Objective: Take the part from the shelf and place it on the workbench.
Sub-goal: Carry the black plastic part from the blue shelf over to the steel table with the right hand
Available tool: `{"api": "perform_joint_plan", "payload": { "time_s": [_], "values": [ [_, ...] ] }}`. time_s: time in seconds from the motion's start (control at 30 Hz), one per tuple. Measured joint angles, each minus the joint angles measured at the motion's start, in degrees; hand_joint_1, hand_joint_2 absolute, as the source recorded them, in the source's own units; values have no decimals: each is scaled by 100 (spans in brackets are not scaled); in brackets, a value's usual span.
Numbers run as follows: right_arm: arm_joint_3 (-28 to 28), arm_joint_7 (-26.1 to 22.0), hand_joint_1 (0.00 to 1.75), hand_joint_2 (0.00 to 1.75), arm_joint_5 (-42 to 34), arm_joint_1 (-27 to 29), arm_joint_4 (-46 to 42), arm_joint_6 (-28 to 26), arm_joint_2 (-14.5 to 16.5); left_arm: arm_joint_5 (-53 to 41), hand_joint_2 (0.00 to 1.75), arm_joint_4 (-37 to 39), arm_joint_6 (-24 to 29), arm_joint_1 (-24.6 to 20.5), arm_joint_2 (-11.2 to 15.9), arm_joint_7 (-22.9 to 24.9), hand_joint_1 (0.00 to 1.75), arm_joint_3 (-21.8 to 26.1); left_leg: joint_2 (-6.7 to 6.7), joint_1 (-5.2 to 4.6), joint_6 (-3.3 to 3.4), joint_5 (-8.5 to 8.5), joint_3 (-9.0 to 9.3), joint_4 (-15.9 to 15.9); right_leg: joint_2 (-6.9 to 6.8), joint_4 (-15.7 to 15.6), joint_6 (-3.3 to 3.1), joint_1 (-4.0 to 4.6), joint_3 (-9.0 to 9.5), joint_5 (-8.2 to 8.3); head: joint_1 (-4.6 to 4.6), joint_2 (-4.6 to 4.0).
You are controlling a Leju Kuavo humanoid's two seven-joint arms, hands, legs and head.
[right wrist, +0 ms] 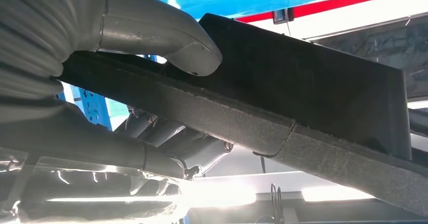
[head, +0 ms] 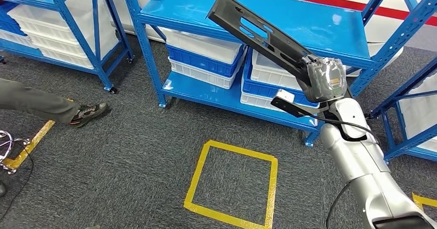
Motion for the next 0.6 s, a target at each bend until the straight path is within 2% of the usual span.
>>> {"api": "perform_joint_plan", "payload": {
  "time_s": [0.07, 0.1, 0.13, 0.2, 0.23, 0.27, 0.3, 0.37, 0.4, 0.43, 0.47, 0.57, 0.6],
  "values": [
    [-11, 0, 162, 175, 3, 2, -13, -3, -12, -2, 175, -1, -1, -14, 11, 8, 0, 0, 16, 9, 74, 56, 24, -75, 1, -28, 86, -12, -6, 14, -1, 0],
    [-21, -1, 162, 175, 4, 1, -21, -5, -21, -3, 175, -1, -2, -24, 13, 9, 0, 0, 32, 32, 116, 99, 44, -139, 5, 72, 87, -17, -58, -58, 2, 0],
    [-30, -1, 162, 175, 5, 2, -26, -7, -32, -3, 175, -1, -3, -32, 10, 11, 0, 0, 52, 51, 144, 136, 57, -192, 10, 333, 52, -16, -177, -205, 9, 0],
    [-40, -2, 162, 175, 8, 14, -26, -9, -51, -2, 175, 0, -4, -40, 4, 20, 0, 0, 80, 58, 157, 167, 47, -222, 23, 1126, -22, -14, -519, -578, 18, 0],
    [-40, -2, 162, 175, 17, 30, -23, -9, -58, 1, 175, 0, -4, -39, 3, 27, 0, 0, 91, 57, 149, 174, 35, -219, 28, 1492, -25, -11, -673, -708, 18, 0],
    [-39, -3, 162, 175, 31, 44, -17, -8, -61, 3, 175, 0, -3, -38, 2, 33, 0, 0, 103, 57, 136, 181, 22, -214, 29, 1653, -2, -11, -731, -746, 17, 0],
    [-36, -8, 162, 175, 47, 49, -8, -7, -61, 5, 175, 0, -1, -38, -2, 38, 0, 1, 116, 63, 115, 187, 6, -203, 27, 1593, 43, -19, -680, -702, 17, 0],
    [-29, -16, 162, 175, 69, 20, 10, -5, -52, 6, 175, 0, 2, -39, -14, 40, 0, 2, 149, 78, 46, 184, -35, -145, -42, 883, 153, -62, -293, -464, 20, 0],
    [-27, -20, 162, 175, 73, -8, 20, -5, -43, 6, 175, -1, 5, -39, -10, 39, 0, 3, 163, 78, -4, 171, -61, -102, -77, 526, 173, -60, -98, -363, 20, 0],
    [-27, -20, 162, 175, 72, -35, 29, -7, -36, 6, 175, -1, 8, -39, -9, 39, 0, 4, 175, 68, -52, 160, -82, -63, -95, 291, 149, -54, 27, -301, 15, 0],
    [-26, -20, 162, 175, 69, -53, 41, -11, -30, 5, 175, -2, 9, -38, -6, 40, 0, 4, 186, 58, -94, 156, -98, -37, -95, 207, 102, -39, 67, -283, 11, 0],
    [-26, -20, 162, 175, 66, -57, 77, -28, -26, -2, 175, -2, 9, -37, -10, 50, 0, 3, 215, 101, -186, 157, -126, -10, 6, 248, -43, -26, 32, -233, 2, 0],
    [-26, -21, 162, 175, 67, -56, 83, -31, -26, -3, 175, -2, 9, -39, -10, 52, 0, 2, 196, 122, -216, 78, -166, 76, 31, 252, -82, -31, 21, -214, 0, 0]
  ]
}}
